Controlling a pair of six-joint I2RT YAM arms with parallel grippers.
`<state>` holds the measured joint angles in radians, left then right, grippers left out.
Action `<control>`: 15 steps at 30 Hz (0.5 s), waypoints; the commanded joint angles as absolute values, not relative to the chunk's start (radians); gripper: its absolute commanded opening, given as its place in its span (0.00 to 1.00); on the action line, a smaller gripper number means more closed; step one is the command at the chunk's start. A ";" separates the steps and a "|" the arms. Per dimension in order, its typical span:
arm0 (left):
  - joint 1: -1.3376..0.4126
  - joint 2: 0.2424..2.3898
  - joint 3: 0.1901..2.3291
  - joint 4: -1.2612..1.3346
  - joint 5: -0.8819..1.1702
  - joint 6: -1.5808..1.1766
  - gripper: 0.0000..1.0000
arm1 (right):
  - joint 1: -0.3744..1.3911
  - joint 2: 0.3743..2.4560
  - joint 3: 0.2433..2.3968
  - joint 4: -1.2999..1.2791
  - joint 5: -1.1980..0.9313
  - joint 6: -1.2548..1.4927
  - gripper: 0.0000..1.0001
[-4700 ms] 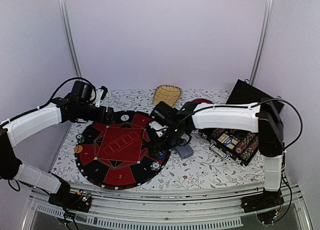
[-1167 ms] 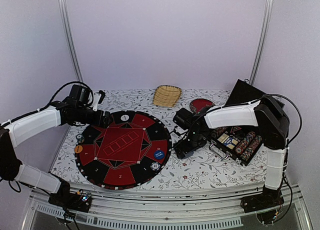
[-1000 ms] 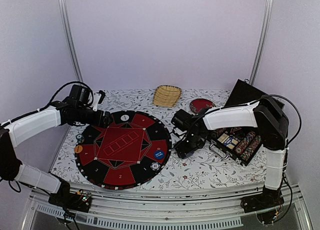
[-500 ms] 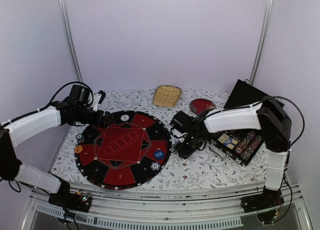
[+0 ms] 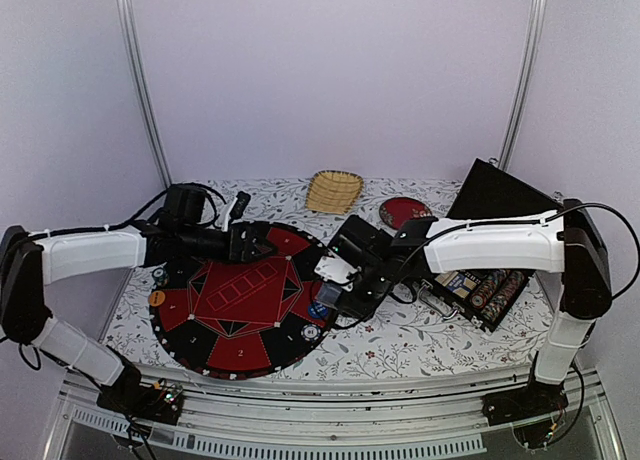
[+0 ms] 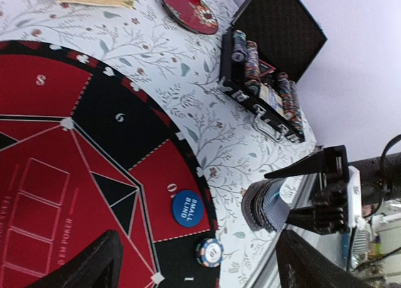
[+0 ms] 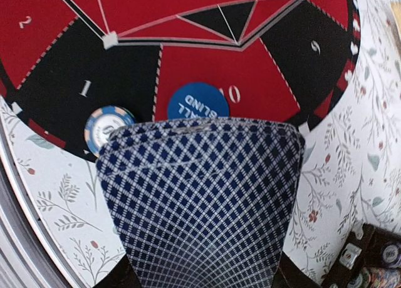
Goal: Distribute texas hold em gaming equipment
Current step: Pick up the poker card from the center of the board, then pass from the right arm to the left
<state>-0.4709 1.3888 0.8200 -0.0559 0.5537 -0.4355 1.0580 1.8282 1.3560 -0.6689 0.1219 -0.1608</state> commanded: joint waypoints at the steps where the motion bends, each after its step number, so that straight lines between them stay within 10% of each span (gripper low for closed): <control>1: -0.486 1.458 0.811 0.169 0.756 -0.561 0.88 | 1.077 1.808 1.433 -0.654 0.116 -0.292 0.51; 15: -0.589 1.601 0.770 0.401 0.877 -0.634 0.80 | 1.085 1.842 1.546 -0.670 0.096 -0.371 0.50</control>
